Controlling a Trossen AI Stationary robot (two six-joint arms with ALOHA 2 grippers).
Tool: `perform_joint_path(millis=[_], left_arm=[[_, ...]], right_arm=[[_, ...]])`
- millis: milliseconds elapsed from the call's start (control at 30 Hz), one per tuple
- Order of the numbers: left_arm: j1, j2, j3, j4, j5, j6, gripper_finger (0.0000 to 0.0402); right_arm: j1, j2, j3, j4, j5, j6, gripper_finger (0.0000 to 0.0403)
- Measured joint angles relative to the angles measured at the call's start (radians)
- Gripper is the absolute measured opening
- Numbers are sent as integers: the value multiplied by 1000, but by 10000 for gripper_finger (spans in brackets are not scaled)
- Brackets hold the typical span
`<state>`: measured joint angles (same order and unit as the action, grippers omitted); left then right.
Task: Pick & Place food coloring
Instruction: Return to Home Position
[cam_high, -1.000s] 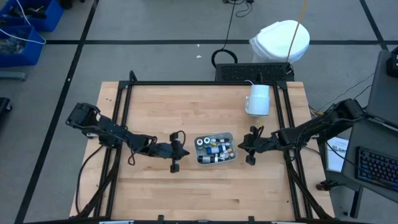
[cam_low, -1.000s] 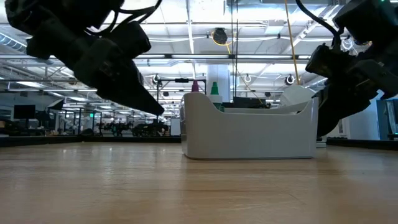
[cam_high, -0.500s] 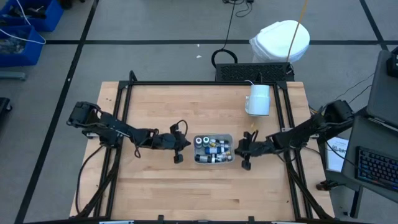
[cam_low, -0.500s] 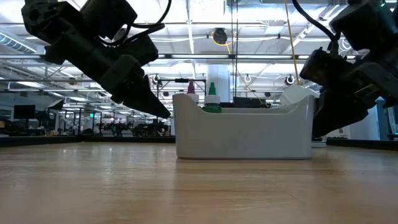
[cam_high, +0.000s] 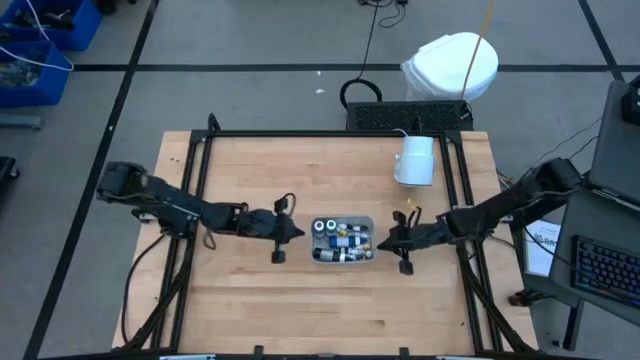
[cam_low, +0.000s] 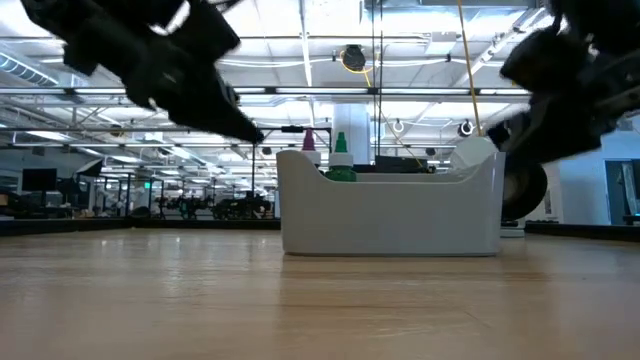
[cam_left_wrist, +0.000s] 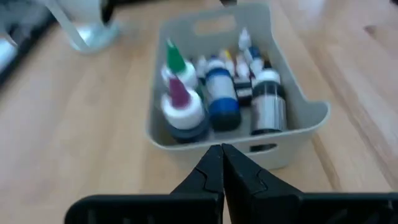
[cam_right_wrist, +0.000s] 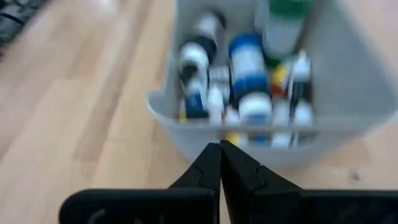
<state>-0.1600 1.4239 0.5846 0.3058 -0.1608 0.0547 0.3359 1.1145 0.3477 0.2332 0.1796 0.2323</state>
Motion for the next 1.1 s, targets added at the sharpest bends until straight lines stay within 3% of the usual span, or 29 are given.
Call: perform_joint_path(millis=[167, 400, 533, 700, 867, 1100], left_arm=[[2, -242, -66, 0, -20, 127, 3], [50, -493, -223, 109, 93, 250, 3], [79, -629, -312, 125, 112, 292, 3], [167, -734, -399, 258, 242, 338, 3], [267, -821, -402, 167, 277, 299, 3], [289, -1032, -402, -42, 318, 291, 2]], right_arm=[[-15, -185, 0, -21, -49, -203, 0], [-168, -357, -1, -66, -183, -312, 0], [-252, -454, -36, 5, -304, -328, 0], [-390, -499, -79, 65, -375, -270, 0], [-478, -538, -115, 62, -498, -223, 0], [-470, -676, -165, 19, -449, -168, 0]])
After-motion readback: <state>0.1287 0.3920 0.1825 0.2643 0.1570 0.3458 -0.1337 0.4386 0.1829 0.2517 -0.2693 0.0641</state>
